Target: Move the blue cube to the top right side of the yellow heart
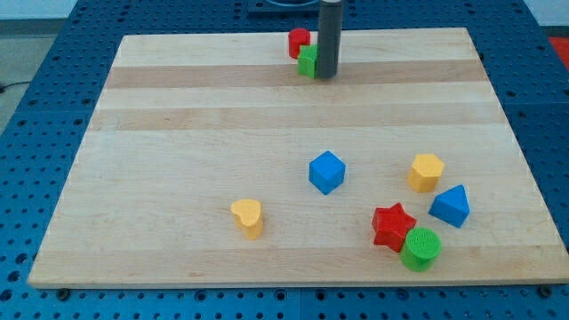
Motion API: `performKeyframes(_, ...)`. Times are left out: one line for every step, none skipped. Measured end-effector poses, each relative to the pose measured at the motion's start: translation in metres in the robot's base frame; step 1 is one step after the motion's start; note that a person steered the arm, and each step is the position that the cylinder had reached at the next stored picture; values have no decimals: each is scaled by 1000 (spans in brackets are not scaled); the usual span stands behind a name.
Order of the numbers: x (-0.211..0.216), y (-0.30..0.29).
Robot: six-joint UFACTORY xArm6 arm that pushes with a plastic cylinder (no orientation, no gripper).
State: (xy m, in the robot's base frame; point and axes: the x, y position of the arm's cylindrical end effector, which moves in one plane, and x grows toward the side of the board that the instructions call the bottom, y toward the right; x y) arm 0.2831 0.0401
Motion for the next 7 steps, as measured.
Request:
performKeyframes(-15,-12)
performKeyframes(17,9)
performKeyframes(81,2)
performKeyframes(103,0)
performKeyframes(132,-10)
performKeyframes(159,13)
performKeyframes(213,9)
